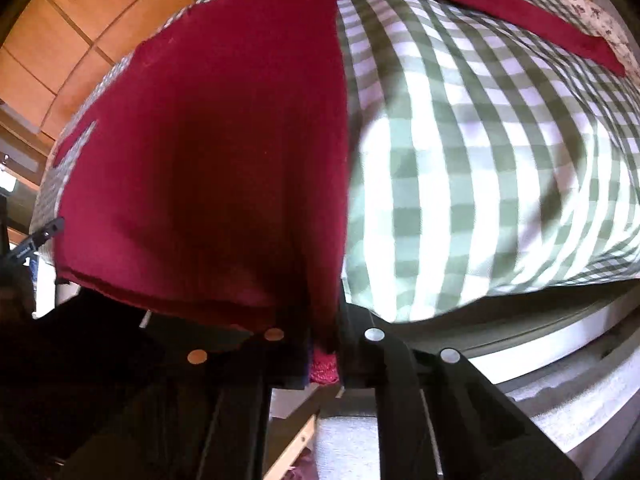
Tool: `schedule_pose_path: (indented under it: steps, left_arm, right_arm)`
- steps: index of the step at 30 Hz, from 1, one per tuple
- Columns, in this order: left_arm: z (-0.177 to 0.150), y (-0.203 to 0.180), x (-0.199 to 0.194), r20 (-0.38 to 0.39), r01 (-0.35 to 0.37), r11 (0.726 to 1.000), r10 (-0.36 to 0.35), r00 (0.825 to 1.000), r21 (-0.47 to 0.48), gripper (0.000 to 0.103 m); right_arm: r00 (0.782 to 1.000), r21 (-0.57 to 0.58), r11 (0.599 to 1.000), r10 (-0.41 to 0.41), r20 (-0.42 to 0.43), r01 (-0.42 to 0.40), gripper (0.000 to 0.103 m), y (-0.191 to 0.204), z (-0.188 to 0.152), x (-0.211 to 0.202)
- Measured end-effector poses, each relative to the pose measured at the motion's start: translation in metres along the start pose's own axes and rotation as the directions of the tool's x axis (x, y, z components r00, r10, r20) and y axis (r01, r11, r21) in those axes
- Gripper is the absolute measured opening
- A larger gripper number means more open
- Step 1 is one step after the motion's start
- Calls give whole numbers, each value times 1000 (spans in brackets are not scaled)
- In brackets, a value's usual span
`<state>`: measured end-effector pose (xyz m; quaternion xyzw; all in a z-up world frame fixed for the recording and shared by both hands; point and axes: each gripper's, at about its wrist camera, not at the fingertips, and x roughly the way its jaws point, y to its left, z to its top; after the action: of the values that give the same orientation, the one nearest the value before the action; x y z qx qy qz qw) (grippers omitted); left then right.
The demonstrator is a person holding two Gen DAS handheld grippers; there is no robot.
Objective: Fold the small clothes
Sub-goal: 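Grasp the red sweater side edge with the right tool and fold it toward the left tool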
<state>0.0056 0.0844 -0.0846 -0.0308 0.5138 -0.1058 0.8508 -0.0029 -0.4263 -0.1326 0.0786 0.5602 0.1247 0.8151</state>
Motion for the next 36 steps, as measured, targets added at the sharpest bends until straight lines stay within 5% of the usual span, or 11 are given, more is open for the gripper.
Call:
schedule_pose_path:
  steps: [3,8,11,18,21,23,25,26,27,30,36]
  left_arm:
    - [8,6,-18,61,57,997,-54,997,-46,71]
    - [30,6,-27,136,42,997,-33,990,-64,75]
    - [42,-3,-22,145,39,997,-29,989,-67,75]
    - [63,-32,-6,151,54,998,-50,987,-26,85]
    - [71,-40,6,120,56,998,-54,991,-13,87]
    - [75,-44,13,102,59,998,-58,993,-6,91]
    - [76,-46,18,84,57,998,-57,995,-4,91]
    - [78,-47,23,66,56,998,-56,996,-6,92]
    - [80,-47,27,53,54,999,-53,997,-9,92]
    - [84,-46,30,57,52,998,-51,997,-20,94]
    - [99,-38,30,121,72,995,-64,991,-64,99]
  right_arm:
    - [997,20,999,38,64,-40,57,-9,13,-17]
    - [968,241,969,-12,252,-51,61,-71,52,-49]
    - [940,457,887,-94,328,-71,61,-135,76,-55]
    - [870,783,590,-266,416,-195,53,-258,113,-55]
    - [858,808,550,-293,422,-210,55,-279,137,-51]
    - [858,812,553,-313,408,-185,55,-279,156,-46]
    - [860,805,575,-331,389,-144,42,-276,174,-42]
    - [866,800,588,-330,375,-123,11,-282,184,-38]
    - [876,790,607,-335,348,-82,6,-278,196,-34]
    - [846,718,695,-355,398,-46,5,-244,207,-52]
    - [808,444,894,-212,549,-67,5,-134,259,-75]
